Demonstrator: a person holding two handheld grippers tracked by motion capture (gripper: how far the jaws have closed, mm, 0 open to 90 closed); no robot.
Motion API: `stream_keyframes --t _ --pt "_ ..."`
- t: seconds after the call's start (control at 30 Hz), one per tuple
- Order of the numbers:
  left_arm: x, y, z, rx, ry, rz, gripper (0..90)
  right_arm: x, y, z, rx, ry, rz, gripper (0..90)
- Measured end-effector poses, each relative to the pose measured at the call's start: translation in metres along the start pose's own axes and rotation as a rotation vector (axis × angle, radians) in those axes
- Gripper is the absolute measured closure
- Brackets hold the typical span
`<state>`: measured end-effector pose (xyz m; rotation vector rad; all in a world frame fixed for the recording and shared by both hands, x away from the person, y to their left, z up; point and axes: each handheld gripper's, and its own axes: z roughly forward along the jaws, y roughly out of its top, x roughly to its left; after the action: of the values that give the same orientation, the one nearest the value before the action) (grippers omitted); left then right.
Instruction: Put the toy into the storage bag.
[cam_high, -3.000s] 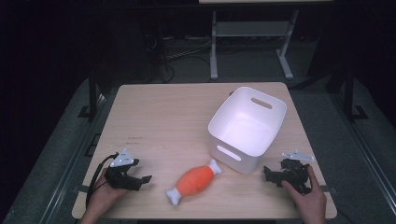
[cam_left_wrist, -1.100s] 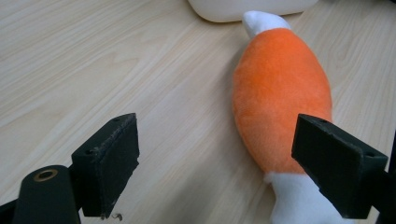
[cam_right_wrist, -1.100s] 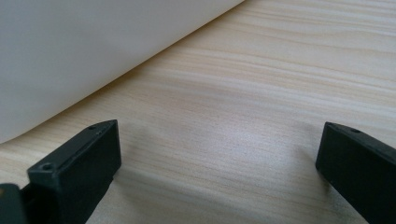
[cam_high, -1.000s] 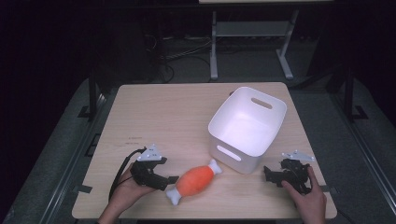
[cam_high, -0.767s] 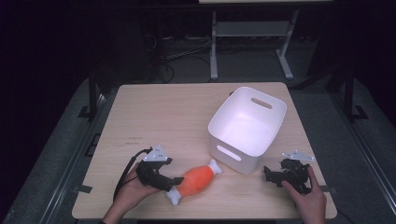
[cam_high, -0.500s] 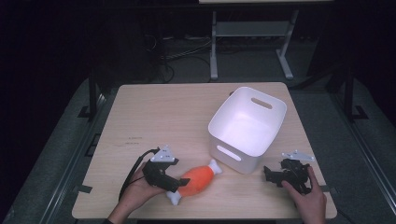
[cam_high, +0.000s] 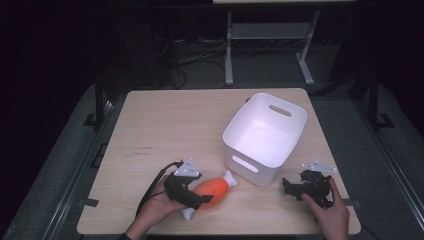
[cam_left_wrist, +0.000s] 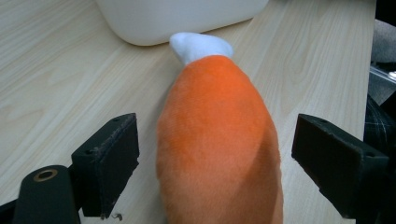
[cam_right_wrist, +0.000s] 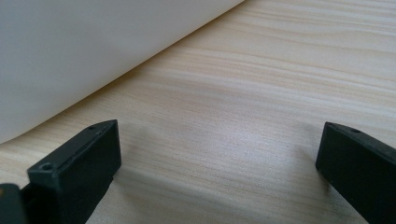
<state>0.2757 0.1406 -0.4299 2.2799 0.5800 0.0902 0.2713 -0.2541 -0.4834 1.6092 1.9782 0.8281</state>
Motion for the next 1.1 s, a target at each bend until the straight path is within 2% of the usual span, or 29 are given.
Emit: stream_keyframes --t 0.43,0.77,0.87,1.1 --pt "-0.009 0.006 0.015 0.015 0.001 0.018 14.2 0.000 0.000 0.000 0.000 0.000 0.000 0.0" --pt "-0.010 0.003 0.023 0.038 0.036 0.028 14.0 0.000 0.000 0.000 0.000 0.000 0.000 0.0" --pt "-0.011 0.003 0.025 0.053 0.053 0.046 13.9 0.000 0.000 0.000 0.000 0.000 0.000 0.0" --pt "-0.010 0.001 0.029 0.071 0.072 0.045 14.0 0.000 0.000 0.000 0.000 0.000 -0.001 0.0"
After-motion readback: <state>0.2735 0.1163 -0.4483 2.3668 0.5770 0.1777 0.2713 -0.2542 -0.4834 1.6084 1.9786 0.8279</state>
